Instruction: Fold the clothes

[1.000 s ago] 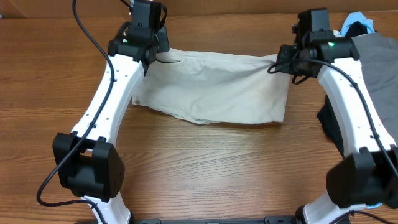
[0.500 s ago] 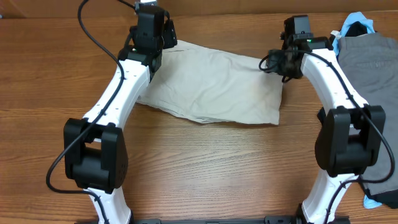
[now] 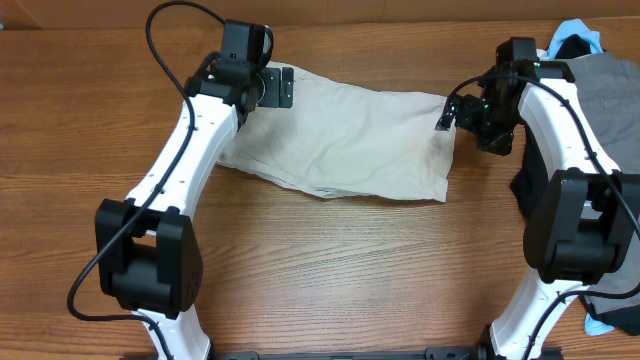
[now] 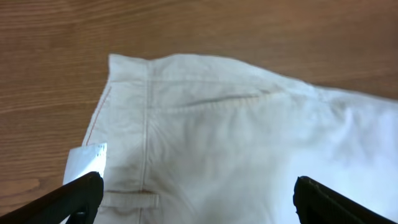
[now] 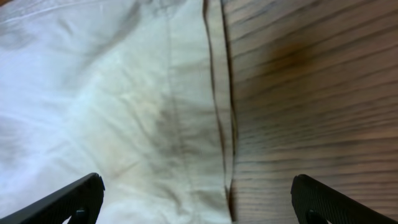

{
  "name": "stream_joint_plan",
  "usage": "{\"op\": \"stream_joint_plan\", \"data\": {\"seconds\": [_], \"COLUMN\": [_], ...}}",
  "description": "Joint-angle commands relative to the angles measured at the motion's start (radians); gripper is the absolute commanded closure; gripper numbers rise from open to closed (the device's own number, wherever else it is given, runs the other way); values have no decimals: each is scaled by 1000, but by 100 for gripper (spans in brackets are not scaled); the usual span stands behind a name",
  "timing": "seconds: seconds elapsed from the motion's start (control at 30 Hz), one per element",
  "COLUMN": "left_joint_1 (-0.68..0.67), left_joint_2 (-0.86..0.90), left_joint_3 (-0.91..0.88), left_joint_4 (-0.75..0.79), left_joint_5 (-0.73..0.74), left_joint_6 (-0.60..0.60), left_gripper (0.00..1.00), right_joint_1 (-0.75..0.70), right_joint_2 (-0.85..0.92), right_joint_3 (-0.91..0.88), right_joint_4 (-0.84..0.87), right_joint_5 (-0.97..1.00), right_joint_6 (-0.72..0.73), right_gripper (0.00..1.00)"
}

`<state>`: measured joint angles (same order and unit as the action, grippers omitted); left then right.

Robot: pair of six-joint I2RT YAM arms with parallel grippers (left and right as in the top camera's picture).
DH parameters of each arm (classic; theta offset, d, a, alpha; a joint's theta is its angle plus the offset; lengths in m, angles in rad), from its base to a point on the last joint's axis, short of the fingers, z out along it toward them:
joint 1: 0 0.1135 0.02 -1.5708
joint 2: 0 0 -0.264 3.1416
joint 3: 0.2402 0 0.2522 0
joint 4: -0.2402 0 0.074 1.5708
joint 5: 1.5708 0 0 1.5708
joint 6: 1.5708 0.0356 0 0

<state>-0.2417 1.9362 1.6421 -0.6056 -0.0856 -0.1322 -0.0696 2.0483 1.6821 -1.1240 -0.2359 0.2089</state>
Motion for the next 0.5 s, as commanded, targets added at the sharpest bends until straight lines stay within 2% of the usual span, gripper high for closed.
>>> {"op": "stream_joint_plan", "data": {"seconds": [0.0,0.23,0.47], "left_joint_1": [6,19,54], "left_joint_2": [-39,-39,-37], "left_joint_3": [30,101,135], "left_joint_4": [-43,-163,-180], "left_joint_5": [69,75,124], "left_joint_6": [97,160,213], "left_gripper": [0,0,0], "right_joint_1": [13,18,23], "right_joint_2": [-49,-49,-49], "right_joint_3": [19,19,19], "right_joint_4": [2,11,-19], "right_joint_5": [-86,-166,-178], "right_joint_6": [-4,-48,-107], "right_gripper": [0,0,0]}}
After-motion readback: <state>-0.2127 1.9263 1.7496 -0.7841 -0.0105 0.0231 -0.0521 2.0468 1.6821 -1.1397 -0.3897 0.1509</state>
